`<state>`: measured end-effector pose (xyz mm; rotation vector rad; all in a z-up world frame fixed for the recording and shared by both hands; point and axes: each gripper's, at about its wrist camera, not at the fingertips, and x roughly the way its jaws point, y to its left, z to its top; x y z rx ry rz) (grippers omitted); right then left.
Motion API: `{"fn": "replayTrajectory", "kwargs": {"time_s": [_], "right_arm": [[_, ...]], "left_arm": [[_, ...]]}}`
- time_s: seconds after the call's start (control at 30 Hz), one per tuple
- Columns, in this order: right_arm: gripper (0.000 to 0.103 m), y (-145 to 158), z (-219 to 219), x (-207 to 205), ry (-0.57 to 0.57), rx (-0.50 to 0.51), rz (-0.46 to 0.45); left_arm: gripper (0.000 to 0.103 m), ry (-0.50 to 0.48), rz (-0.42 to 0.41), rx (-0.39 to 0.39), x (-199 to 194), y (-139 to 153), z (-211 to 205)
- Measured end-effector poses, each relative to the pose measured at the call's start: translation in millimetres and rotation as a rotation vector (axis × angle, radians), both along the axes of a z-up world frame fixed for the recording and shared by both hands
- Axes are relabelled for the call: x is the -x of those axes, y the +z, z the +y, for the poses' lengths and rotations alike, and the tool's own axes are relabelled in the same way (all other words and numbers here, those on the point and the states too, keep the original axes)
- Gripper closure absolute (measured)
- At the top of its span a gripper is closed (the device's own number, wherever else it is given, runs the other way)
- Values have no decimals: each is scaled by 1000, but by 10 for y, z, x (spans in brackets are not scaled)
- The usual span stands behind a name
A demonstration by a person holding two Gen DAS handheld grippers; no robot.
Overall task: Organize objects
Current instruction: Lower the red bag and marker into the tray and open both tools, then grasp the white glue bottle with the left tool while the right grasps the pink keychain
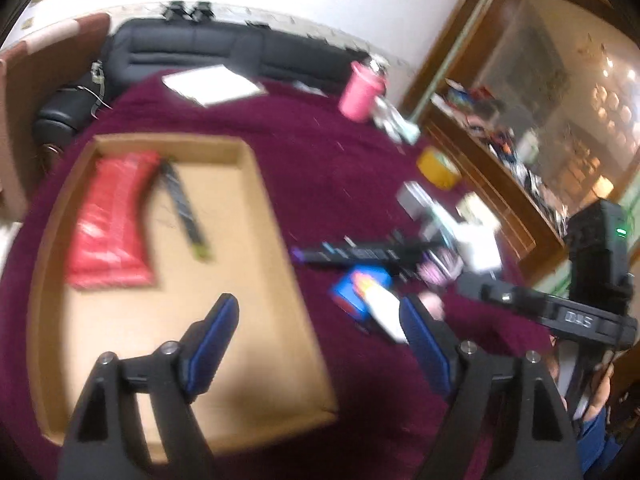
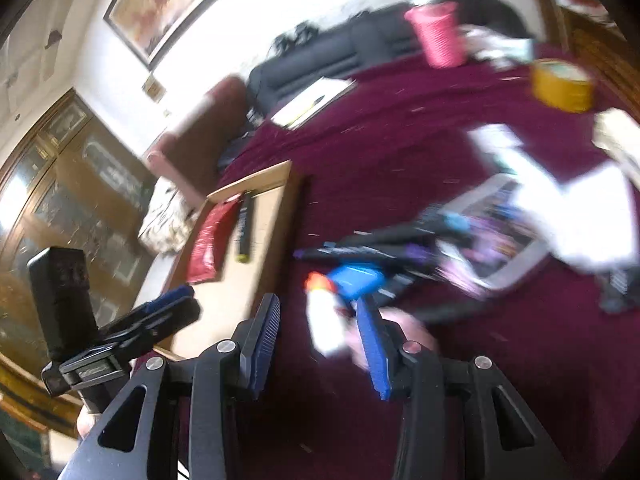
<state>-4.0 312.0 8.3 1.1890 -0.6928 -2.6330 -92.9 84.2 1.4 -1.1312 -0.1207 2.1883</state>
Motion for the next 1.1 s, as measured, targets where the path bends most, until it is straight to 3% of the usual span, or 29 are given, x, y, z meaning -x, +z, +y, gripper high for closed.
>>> {"fn": "replayTrajectory", "kwargs": {"time_s": [0.2, 0.37, 0.43, 0.5, 0.53, 0.77, 0.83, 0.93, 1.1], "right_arm": [[58, -68, 418, -387, -58, 69, 43], [58, -159, 556, -449, -63, 112, 57], [58, -168, 610, -511, -62, 124, 65], [58, -146, 660, -594, -62, 121, 78], [58, -138, 686, -643, -66, 117, 85], [58, -193, 718, -685, -46, 100, 67], [57, -199, 649, -593, -24, 81, 54], [54, -224, 467, -360, 15, 39, 21], [52, -352, 214, -72, 32, -54, -37]], "left_arm": [[22, -21, -94, -5, -106, -214, 519], [28, 36, -99, 119, -11, -331, 905], [46, 33, -118, 149, 64, -428, 1037], [75, 47, -75, 169, 104, -453, 1104], [78, 44, -85, 172, 130, -481, 1130], [77, 15, -69, 172, -205, -505, 1015], [77, -2, -43, 190, -404, -528, 945], [77, -24, -72, 184, -548, -624, 872], [77, -36, -29, 208, -615, -622, 882]]}}
